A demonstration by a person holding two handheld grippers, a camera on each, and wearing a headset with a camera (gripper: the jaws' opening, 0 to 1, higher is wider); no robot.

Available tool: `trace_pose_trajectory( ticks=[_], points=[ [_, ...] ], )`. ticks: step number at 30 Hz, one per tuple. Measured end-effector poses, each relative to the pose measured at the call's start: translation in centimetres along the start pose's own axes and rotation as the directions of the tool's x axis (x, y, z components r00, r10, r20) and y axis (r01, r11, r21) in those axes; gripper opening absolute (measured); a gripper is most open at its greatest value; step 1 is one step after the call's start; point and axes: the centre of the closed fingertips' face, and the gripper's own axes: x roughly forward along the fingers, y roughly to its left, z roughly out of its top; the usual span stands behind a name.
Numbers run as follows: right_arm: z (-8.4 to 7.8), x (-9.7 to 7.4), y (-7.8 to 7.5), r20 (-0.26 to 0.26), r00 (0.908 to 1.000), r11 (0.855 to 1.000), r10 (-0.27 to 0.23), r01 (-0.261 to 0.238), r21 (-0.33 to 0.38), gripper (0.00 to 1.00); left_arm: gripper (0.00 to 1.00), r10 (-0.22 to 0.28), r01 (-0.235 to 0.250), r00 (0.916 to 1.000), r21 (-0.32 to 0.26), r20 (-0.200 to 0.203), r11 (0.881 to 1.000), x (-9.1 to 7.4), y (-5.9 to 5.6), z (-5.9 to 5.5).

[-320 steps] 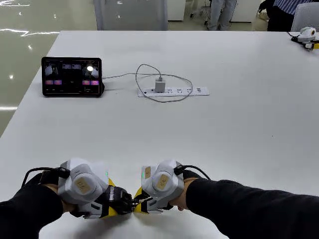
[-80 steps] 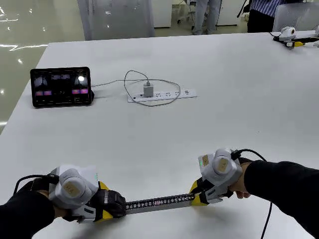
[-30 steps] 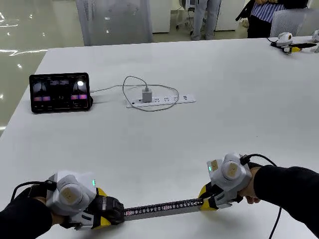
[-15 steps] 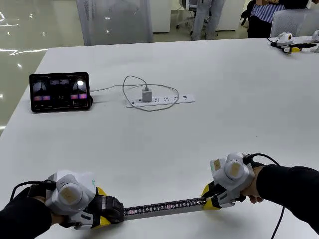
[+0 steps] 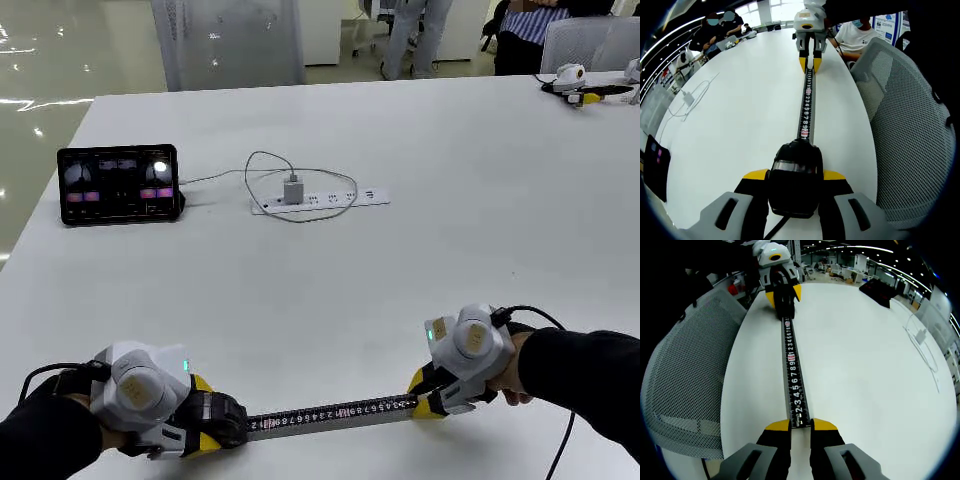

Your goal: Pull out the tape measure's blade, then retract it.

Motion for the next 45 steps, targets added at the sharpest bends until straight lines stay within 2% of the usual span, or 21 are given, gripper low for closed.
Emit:
trace_pose_trajectory(
  ticks=[27,28,31,34,41,45],
  points=[
    [-0.34,-0.21,-0.14,-0.023,0.9997,1.000,0.003,-0.003,0.006,0.11,0.33,0.006,-0.006,0.9999,-0.007,0.012,1.000,0.10,0.07,0.07],
    [-0.25,-0.20,-0.13,-0.029,0.9996,1.000,0.007,-0.007,0.022,0.11,0.33,0.008,-0.007,0.9999,-0.009,0.010,1.000,0.12,0.08,0.08],
    [-0.16,-0.10,-0.08,-0.053,0.9985,1.000,0.011,-0.012,-0.008,0.11,0.33,0.007,-0.007,1.0000,-0.005,-0.006,1.000,0.19,0.12,0.09],
    [-0.24,-0.17,-0.04,-0.064,0.9977,1.000,0.021,-0.021,-0.006,0.11,0.34,0.002,-0.002,0.9998,0.004,-0.021,1.000,0.20,0.10,0.07],
    [-0.26,-0.13,0.02,-0.098,0.9950,0.997,0.020,-0.027,-0.066,0.12,0.34,-0.003,0.003,0.9996,-0.001,-0.029,1.000,0.18,0.09,0.01],
    [-0.29,-0.10,-0.16,-0.103,0.9943,0.999,0.026,-0.031,-0.044,0.12,0.34,-0.013,0.012,0.9993,-0.011,-0.036,1.000,0.12,0.04,0.06]
  ],
)
